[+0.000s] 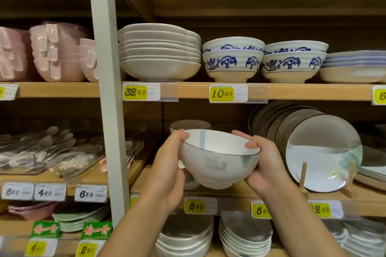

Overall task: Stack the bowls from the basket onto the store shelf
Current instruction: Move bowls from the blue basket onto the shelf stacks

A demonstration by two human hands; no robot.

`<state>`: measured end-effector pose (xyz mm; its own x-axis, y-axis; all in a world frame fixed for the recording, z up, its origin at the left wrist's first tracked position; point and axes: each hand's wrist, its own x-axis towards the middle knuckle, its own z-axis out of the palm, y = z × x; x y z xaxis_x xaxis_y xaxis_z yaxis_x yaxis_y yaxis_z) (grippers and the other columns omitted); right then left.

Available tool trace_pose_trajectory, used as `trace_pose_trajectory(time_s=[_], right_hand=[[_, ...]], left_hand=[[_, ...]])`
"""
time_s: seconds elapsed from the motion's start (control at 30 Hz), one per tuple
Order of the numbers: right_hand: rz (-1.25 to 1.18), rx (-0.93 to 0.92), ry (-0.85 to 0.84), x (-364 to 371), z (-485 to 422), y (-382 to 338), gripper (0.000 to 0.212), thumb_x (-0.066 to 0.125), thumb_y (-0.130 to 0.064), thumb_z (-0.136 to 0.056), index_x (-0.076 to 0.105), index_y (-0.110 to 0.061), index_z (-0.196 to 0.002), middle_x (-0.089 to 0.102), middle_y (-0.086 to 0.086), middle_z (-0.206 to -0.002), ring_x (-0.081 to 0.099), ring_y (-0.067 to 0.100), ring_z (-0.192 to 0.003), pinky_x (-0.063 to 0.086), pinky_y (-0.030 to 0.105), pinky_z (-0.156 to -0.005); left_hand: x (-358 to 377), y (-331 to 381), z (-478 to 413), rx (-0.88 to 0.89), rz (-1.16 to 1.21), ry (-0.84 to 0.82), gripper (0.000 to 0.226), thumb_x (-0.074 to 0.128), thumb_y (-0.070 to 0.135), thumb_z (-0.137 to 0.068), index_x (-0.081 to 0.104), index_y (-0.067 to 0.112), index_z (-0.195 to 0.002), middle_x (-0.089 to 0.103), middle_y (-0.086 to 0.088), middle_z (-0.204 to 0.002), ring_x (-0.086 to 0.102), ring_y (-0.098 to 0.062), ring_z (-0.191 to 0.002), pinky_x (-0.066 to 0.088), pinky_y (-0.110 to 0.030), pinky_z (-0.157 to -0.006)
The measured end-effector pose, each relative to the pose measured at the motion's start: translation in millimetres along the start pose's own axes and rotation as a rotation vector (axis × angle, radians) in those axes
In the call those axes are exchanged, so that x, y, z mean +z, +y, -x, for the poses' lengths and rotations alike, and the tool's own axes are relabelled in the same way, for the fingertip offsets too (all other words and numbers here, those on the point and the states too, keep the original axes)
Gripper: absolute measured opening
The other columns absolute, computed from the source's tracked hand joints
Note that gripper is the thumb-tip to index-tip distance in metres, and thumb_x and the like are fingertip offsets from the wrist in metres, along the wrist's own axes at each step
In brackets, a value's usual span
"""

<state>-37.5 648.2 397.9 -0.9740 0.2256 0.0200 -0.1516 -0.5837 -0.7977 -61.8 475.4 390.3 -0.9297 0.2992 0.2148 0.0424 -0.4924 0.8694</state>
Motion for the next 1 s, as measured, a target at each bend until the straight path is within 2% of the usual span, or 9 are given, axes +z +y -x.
trace_pose_trajectory(time_s=[0.1, 0.23, 0.33, 0.37, 0.43, 0.5, 0.67, 0.8, 1.0], right_hand=[[0.089, 0.250, -0.193, 10.2, -1.7, -12.7, 0.057, 0.038, -0.012, -0.068, 0.056, -0.003, -0.121, 0.059, 0.018, -0.121, 0.057, 0.038, -0.096, 0.054, 0.036, -0.067], [0.270, 0.219, -0.342, 16.2, -5.3, -14.2, 0.058, 0.051, -0.008, -0.061, 0.055, -0.003, -0.118, 0.062, 0.017, -0.110, 0.063, 0.032, -0.087, 0.054, 0.036, -0.064], [0.310, 0.118, -0.301, 20.1, 1.7, -12.4, 0.048, 0.078, -0.032, -0.046, 0.068, -0.005, -0.084, 0.070, 0.005, -0.064, 0.067, 0.014, -0.055, 0.053, 0.023, -0.048], [0.264, 0.125, -0.271, 23.6, 2.6, -11.6, 0.031, 0.074, -0.032, -0.059, 0.062, -0.009, -0.078, 0.065, 0.002, -0.058, 0.064, 0.014, -0.051, 0.050, 0.021, -0.046], [0.129, 0.102, -0.128, 22.3, -1.9, -5.0, 0.017, 0.052, -0.024, -0.088, 0.052, -0.009, -0.080, 0.056, 0.006, -0.070, 0.057, 0.018, -0.061, 0.047, 0.024, -0.057], [0.047, -0.045, 0.011, 11.6, -0.6, 6.2, 0.026, 0.048, -0.030, -0.094, 0.062, -0.009, -0.099, 0.063, 0.006, -0.086, 0.061, 0.019, -0.079, 0.048, 0.031, -0.071], [0.229, -0.380, -0.022, 16.3, 30.7, 58.9, 0.063, 0.068, -0.056, -0.065, 0.045, -0.059, -0.123, 0.057, -0.031, -0.110, 0.060, -0.001, -0.101, 0.048, 0.018, -0.073], [0.161, -0.348, 0.129, 31.2, 17.4, 62.4, 0.056, 0.050, -0.027, -0.090, 0.034, -0.039, -0.143, 0.053, -0.008, -0.120, 0.057, 0.016, -0.107, 0.052, 0.033, -0.081], [-0.032, -0.175, 0.136, 20.4, 9.6, 35.8, 0.034, 0.042, -0.022, -0.090, 0.062, -0.017, -0.117, 0.067, 0.012, -0.109, 0.062, 0.031, -0.100, 0.052, 0.047, -0.087]], left_hand=[[-4.9, 10.1, -4.4, -0.231, 0.044, -0.102, 0.037, 0.051, 0.038, -0.085, 0.070, 0.016, -0.108, 0.070, -0.014, -0.115, 0.066, -0.032, -0.102, 0.050, -0.044, -0.083], [-6.3, 3.5, -3.2, -0.282, 0.123, -0.126, 0.041, 0.053, 0.029, -0.065, 0.075, 0.014, -0.097, 0.074, -0.015, -0.096, 0.069, -0.034, -0.080, 0.055, -0.041, -0.063], [-4.2, -0.5, -0.6, -0.235, 0.158, -0.067, 0.040, 0.050, 0.027, -0.066, 0.071, 0.014, -0.098, 0.075, -0.014, -0.085, 0.066, -0.034, -0.076, 0.055, -0.040, -0.056], [-3.0, 0.0, -0.4, -0.223, 0.166, -0.047, 0.038, 0.048, 0.026, -0.070, 0.070, 0.014, -0.098, 0.075, -0.013, -0.083, 0.065, -0.033, -0.076, 0.055, -0.040, -0.056], [-1.6, 1.7, 0.1, -0.190, 0.183, 0.022, 0.032, 0.045, 0.026, -0.076, 0.069, 0.016, -0.096, 0.075, -0.011, -0.078, 0.065, -0.034, -0.078, 0.056, -0.041, -0.057], [-0.5, 3.2, 0.6, -0.133, 0.183, 0.120, 0.028, 0.046, 0.027, -0.080, 0.068, 0.019, -0.095, 0.076, -0.009, -0.076, 0.065, -0.034, -0.081, 0.056, -0.042, -0.057], [6.8, 2.2, 2.2, 0.011, 0.190, 0.250, 0.024, 0.048, 0.033, -0.091, 0.059, 0.027, -0.111, 0.070, -0.009, -0.101, 0.066, -0.028, -0.090, 0.059, -0.036, -0.061], [2.7, -14.3, 12.9, 0.041, 0.047, 0.138, 0.033, 0.048, 0.035, -0.093, 0.055, 0.027, -0.123, 0.064, -0.010, -0.120, 0.063, -0.028, -0.107, 0.053, -0.050, -0.092], [-19.4, -9.0, 11.6, 0.101, -0.119, 0.027, 0.033, 0.053, 0.037, -0.090, 0.058, 0.035, -0.123, 0.063, 0.002, -0.121, 0.064, -0.019, -0.106, 0.054, -0.032, -0.072]])
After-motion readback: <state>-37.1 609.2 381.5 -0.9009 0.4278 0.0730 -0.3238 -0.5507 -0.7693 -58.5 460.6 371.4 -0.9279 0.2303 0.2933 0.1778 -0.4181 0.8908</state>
